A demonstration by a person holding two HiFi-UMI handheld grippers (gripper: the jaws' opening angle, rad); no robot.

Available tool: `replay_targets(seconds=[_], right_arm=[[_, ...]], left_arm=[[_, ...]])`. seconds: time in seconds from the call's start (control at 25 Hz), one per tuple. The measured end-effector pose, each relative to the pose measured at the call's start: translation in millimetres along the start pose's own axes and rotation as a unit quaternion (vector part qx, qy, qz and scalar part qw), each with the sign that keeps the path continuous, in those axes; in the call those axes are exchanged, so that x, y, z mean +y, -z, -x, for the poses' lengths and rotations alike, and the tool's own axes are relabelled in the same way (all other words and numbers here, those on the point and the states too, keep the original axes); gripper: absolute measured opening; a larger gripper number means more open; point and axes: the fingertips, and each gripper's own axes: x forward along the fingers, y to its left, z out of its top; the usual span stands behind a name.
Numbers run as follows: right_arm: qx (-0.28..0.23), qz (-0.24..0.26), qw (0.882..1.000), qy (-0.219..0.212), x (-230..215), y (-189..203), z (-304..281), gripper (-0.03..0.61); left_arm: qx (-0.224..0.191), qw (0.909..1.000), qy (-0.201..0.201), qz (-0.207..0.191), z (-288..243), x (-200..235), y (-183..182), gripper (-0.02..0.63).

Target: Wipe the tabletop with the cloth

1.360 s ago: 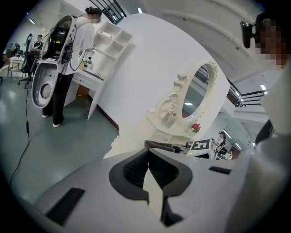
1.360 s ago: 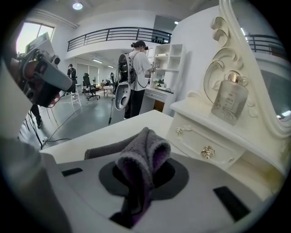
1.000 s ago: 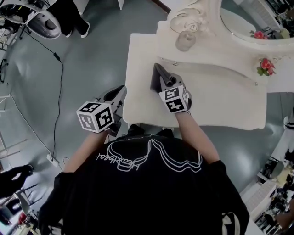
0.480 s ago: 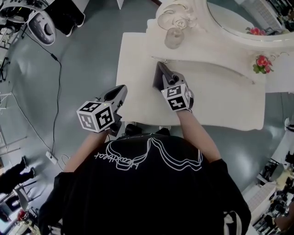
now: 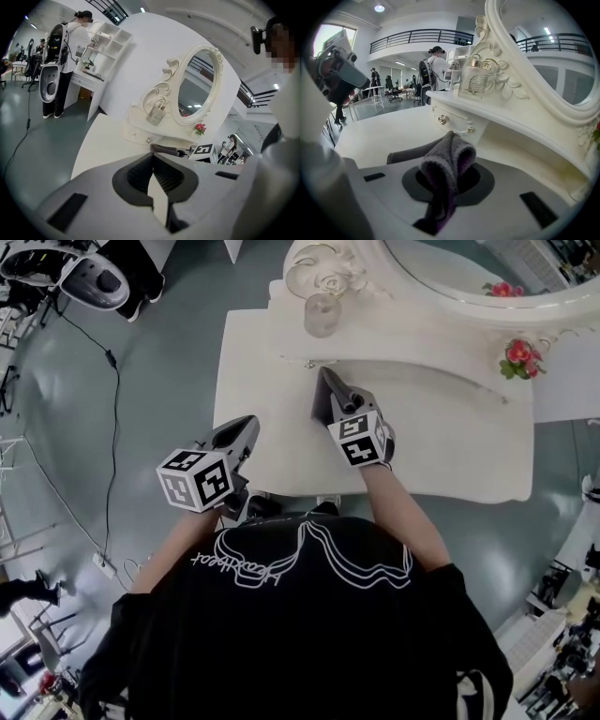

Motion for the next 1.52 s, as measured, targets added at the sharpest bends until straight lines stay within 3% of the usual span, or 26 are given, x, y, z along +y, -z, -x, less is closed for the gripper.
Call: replay_targets(seconds=[0.96,1.52], right_arm=[[0.005,-0.006,1.000,0.021,-105.9,79.0,56.5,0.054],[0.023,-0.038,0.998,0.034,-123.3,92.3,64.8,0.054]], left_arm=[[-0.016,0.9997,0.011,0.018,-73.4,-93.5,40.9,0.005],[0.017,0.9980,0.060,0.012,-96.4,-92.5,31.2,0.005]])
